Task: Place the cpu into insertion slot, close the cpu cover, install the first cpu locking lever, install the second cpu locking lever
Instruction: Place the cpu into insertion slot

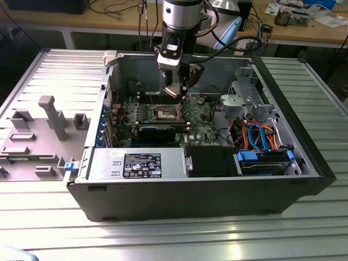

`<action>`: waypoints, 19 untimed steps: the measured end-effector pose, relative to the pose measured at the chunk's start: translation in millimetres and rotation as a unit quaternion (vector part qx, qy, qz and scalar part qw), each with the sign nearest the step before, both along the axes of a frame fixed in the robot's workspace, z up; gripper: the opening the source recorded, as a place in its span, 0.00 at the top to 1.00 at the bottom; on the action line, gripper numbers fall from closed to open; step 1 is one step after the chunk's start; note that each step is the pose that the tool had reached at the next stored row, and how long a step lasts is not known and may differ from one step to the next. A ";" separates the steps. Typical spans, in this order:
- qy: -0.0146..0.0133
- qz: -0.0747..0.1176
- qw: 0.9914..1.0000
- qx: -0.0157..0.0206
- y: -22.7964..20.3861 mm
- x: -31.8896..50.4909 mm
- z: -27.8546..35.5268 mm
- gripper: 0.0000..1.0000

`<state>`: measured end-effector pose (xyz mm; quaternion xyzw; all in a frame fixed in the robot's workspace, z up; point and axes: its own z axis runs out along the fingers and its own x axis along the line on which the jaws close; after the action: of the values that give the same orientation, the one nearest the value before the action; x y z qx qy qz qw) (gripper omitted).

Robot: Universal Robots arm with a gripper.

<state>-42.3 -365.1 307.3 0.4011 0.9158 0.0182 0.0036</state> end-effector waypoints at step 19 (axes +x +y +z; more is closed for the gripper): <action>0.000 -0.023 1.000 0.000 0.0 0.0 -0.3 0.45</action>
<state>-42.3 -365.1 307.0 0.4223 0.9063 0.0181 0.0040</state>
